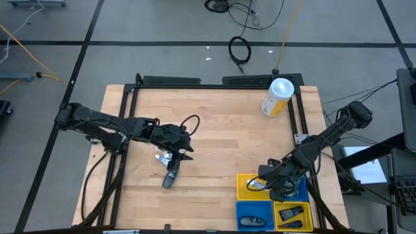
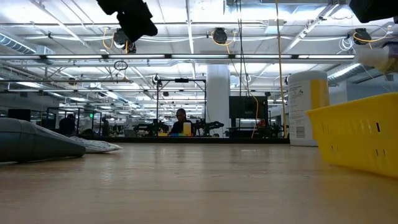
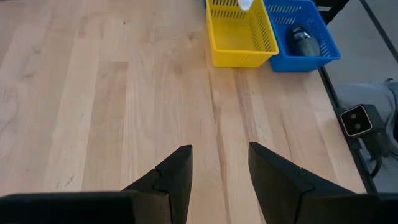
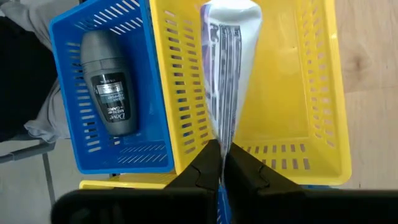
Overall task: Pick & Place Travel size toiletries
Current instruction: Put the white toothpaste into the top yellow bin
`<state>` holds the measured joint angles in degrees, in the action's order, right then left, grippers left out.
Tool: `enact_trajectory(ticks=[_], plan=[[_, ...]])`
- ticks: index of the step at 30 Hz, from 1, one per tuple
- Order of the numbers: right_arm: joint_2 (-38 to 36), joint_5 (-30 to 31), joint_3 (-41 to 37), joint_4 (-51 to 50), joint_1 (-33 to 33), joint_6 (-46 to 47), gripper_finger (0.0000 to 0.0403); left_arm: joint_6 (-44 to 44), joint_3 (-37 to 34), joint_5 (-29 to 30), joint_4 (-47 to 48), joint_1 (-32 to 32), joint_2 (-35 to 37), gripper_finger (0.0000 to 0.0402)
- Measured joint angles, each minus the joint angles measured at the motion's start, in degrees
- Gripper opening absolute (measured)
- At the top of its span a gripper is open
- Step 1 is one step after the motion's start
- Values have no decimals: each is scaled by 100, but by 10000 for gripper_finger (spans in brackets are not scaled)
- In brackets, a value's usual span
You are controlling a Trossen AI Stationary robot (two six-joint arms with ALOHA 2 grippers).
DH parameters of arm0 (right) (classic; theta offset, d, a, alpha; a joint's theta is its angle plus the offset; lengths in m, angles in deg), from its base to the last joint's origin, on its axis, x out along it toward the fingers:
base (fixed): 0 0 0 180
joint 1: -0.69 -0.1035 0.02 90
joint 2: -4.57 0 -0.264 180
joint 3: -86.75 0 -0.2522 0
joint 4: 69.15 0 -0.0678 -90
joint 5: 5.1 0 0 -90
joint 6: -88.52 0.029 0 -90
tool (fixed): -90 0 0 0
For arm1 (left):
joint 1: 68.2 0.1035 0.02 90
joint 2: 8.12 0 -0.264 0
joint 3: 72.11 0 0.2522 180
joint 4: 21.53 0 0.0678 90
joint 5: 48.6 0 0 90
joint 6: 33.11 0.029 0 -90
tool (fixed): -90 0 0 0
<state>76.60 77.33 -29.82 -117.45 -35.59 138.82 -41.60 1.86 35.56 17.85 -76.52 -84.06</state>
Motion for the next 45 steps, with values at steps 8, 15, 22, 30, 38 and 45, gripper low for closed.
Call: enact_trajectory(ticks=[8, 15, 22, 30, 38, 45], plan=[[0, 71, -2, 2, 6, -2, 46, 0, 0, 0, 174, 0, 0, 152], [0, 306, -2, 279, 70, -351, 86, -96, 0, 14, 792, -23, 0, 152], [0, 313, -2, 746, 238, -1019, 95, 18, 0, 594, 1618, -177, -4, 152], [0, 332, -2, 1038, 435, -1511, 91, -839, -11, 996, 2292, -336, -111, 152], [0, 340, -2, 1064, 474, -1698, 91, -1405, -426, 1001, 2381, -402, -583, 152], [0, 494, -2, 1071, 474, -1698, 91, -1595, -750, 1039, 2410, -398, -797, 152]])
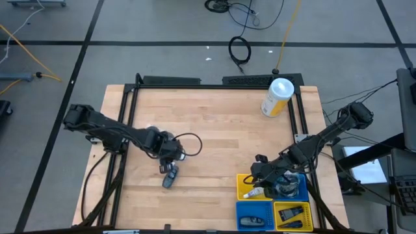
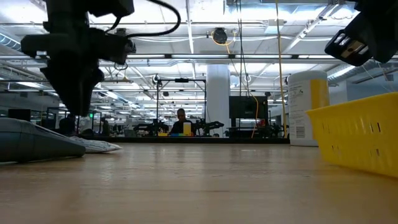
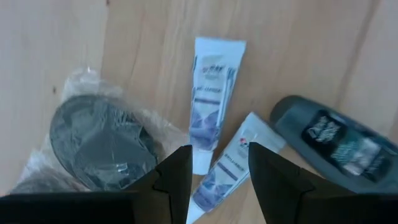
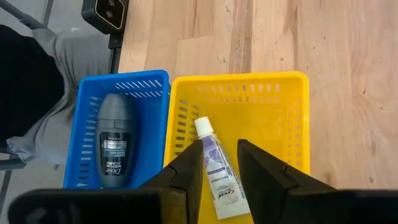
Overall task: Pick & Place Travel size toiletries
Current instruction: Put the white toothpaste into the top yellow bin
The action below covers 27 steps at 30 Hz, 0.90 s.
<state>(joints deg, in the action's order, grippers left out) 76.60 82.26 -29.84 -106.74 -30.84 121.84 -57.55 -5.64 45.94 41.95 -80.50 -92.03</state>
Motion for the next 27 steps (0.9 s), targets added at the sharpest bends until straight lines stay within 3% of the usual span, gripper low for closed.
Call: enact_trajectory(ticks=[8, 13, 27], plan=[[0, 9, 0, 97, 0, -165, 91, -318, -584, 5, -70, 0, -12, 152], [0, 7, 0, 292, 0, -319, 91, -335, -931, -42, -801, 0, -12, 152], [0, 11, 0, 286, 4, -383, 91, -674, -1241, -96, -1048, 0, -8, 152]])
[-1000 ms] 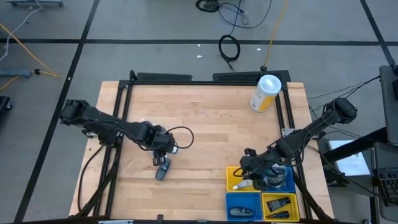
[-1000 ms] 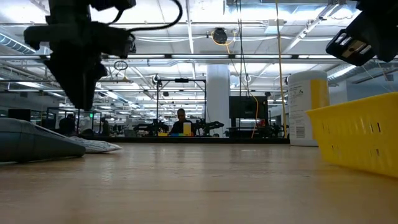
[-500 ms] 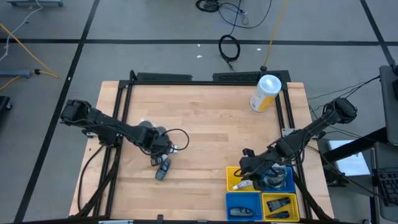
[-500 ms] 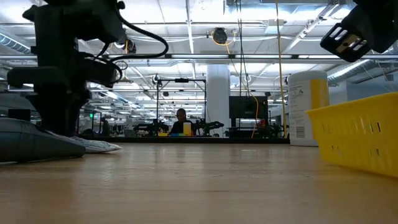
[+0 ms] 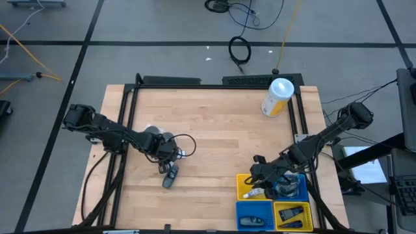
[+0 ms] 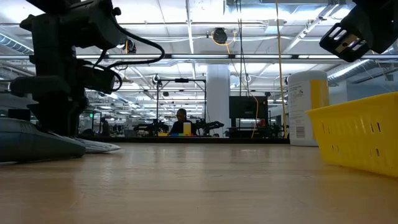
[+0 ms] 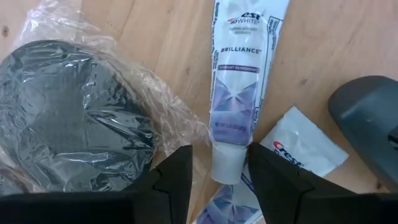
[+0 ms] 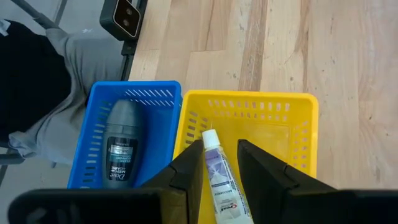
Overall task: Pick & Place Travel size toiletries
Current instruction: Put the white toothpaste into the top yellow bin
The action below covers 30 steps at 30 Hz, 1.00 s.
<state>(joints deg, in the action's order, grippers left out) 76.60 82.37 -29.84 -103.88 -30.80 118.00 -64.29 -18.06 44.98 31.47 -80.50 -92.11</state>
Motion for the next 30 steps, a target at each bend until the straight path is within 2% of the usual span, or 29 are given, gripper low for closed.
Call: enact_trajectory(ticks=[4, 9, 10, 20, 30], plan=[[0, 192, 0, -18, 0, -25, 91, 29, -2, -16, -13, 0, 0, 131], [0, 267, 0, -42, 2, -41, 91, 109, -4, -141, 8, 0, 0, 36], [0, 267, 0, -43, 2, -45, 91, 121, 11, -166, 5, 0, 0, 30], [0, 271, 0, -42, 2, -189, 91, 484, 537, 20, 51, -13, 51, 35], [0, 412, 0, -28, 1, -186, 91, 702, 1442, 593, 736, -186, 52, 35]])
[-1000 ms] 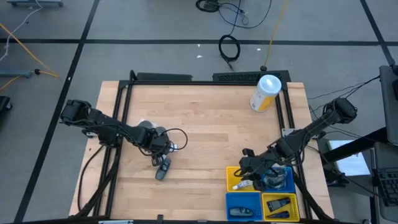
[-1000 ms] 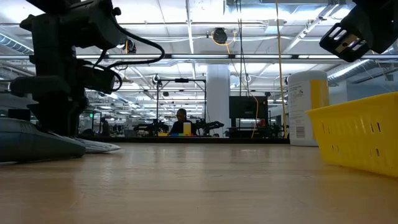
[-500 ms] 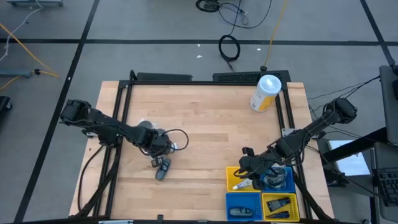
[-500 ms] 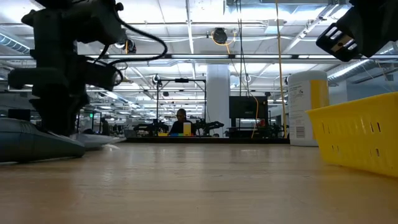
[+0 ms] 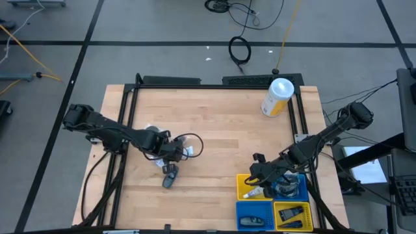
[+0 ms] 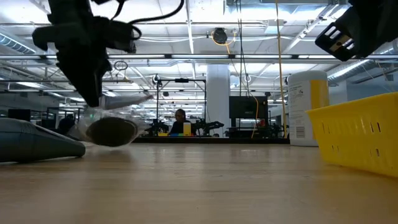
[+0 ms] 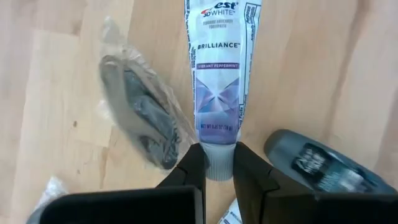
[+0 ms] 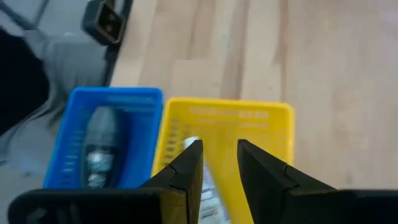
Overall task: Pick & Place Travel size toiletries
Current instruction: Put the white toothpaste into the top yellow bin
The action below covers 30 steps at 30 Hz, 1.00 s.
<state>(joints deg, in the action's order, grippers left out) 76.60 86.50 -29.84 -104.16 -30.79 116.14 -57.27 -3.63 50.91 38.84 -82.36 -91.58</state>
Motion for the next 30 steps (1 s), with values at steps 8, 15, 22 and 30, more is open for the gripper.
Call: enact_trajectory(ticks=[8, 15, 22, 30], plan=[[0, 1115, 0, 121, -2, -504, 91, 55, 290, 208, 120, -261, 0, 35], [-2, 2611, 0, 852, 37, -1636, 91, 7, 304, 210, -108, -387, 36, 36], [32, 2714, 0, 1643, 339, -2769, 92, 339, 311, 158, -702, -467, 570, 36], [289, 2696, 0, 2902, 703, -4286, 131, 737, 315, 103, -1202, -465, 1073, 36]])
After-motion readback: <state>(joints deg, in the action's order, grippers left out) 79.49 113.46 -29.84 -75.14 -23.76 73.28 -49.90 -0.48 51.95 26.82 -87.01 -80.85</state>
